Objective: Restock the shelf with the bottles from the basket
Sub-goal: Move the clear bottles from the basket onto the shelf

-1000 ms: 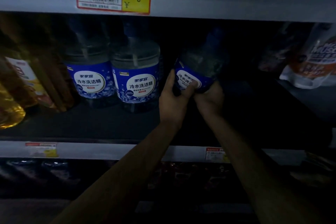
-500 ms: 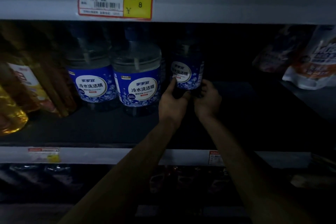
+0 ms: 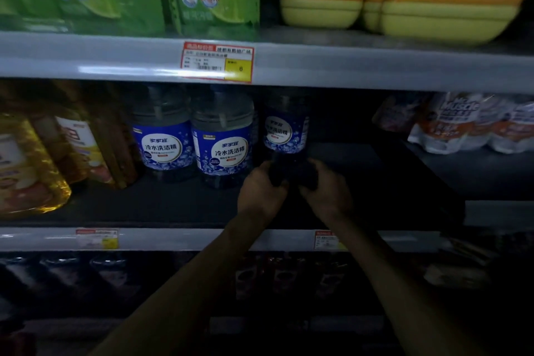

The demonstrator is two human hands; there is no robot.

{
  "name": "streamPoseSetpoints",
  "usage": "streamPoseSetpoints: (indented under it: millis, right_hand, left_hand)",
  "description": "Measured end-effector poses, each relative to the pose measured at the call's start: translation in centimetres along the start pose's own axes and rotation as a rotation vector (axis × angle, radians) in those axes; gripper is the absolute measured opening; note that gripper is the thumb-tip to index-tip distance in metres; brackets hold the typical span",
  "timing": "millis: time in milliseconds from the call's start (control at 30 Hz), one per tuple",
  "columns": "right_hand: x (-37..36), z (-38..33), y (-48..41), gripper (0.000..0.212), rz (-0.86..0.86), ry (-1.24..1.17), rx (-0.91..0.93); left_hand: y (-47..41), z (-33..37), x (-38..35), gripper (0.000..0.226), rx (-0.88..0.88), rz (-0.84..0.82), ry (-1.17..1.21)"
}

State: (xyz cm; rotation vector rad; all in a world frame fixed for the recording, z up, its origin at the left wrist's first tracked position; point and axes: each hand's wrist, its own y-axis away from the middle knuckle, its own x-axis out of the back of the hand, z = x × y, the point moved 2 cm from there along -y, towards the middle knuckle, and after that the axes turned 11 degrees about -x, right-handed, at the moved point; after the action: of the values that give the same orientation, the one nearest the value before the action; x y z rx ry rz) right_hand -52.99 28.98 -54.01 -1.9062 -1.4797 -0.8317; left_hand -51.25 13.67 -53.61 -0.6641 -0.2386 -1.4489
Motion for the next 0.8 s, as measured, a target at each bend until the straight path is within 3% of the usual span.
streamPoseSetpoints:
  millis: [100, 367, 633, 800]
  right_hand:
    - [1.7, -0.1, 2.2, 0.072, -0.008, 0.169, 0.077]
    - [4.4, -2.0, 9.9, 0.090, 0.049, 0.454, 0.180]
    - [4.7, -5.5, 15.2, 0.095, -0.005, 0.276, 0.280]
    - [3.5, -9.2, 17.4, 0.084, -0.006, 0.145, 0.412]
  left_hand:
    - [2.0, 0.8, 1.3, 0.051, -0.107, -0.081, -0.189]
    - [8.2, 2.7, 6.7, 0.087, -0.237, -0.188, -0.674]
    - [14.4, 3.8, 11.8, 0.094, -0.289, -0.110, -0.813]
    - [18.1, 3.9, 15.8, 0.090, -0.154, 0.028, -0.770]
